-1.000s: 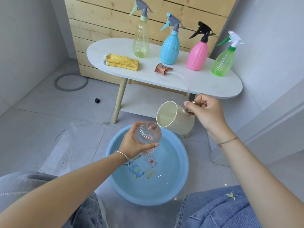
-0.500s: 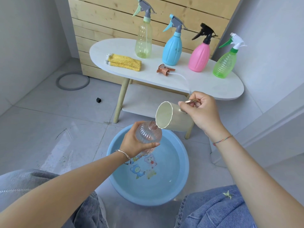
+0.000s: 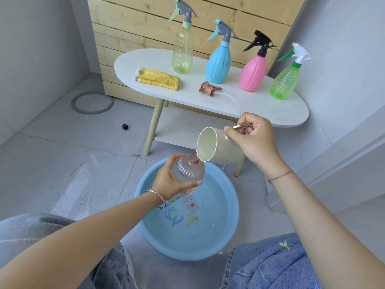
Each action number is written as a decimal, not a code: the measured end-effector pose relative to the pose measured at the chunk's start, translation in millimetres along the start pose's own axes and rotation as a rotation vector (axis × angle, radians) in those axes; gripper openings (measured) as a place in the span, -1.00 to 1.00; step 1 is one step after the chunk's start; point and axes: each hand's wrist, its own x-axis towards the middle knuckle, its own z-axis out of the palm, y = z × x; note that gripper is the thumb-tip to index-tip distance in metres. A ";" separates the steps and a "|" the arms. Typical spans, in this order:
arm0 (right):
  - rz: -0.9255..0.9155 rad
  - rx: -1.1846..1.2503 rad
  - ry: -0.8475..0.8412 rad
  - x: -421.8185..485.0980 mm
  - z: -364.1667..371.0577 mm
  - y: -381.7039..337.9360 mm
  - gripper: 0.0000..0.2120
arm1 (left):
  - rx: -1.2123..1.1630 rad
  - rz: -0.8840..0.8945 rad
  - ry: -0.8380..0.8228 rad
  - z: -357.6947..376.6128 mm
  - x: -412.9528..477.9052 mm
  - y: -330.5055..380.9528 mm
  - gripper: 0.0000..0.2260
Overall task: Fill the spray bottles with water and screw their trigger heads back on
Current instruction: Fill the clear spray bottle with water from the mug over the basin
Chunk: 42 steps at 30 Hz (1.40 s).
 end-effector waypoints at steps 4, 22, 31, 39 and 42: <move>-0.019 -0.013 0.004 0.6 -0.3 -0.2 -0.64 | -0.012 -0.003 0.005 0.3 0.4 -1.1 -0.35; -0.065 -0.092 -0.011 1.4 3.4 -4.5 -0.65 | -0.035 0.004 0.005 0.9 1.2 -4.0 -0.34; -0.094 -0.126 -0.011 1.3 4.0 -7.9 -0.65 | -0.015 -0.005 0.016 -1.5 -0.3 -0.7 -0.34; -0.115 -0.136 -0.023 0.9 4.9 -10.1 -0.66 | -0.012 -0.013 0.022 -1.5 -0.6 -0.8 -0.31; -0.127 -0.154 -0.024 0.8 5.8 -10.8 -0.67 | -0.016 -0.016 0.024 -1.3 -0.3 -1.2 -0.30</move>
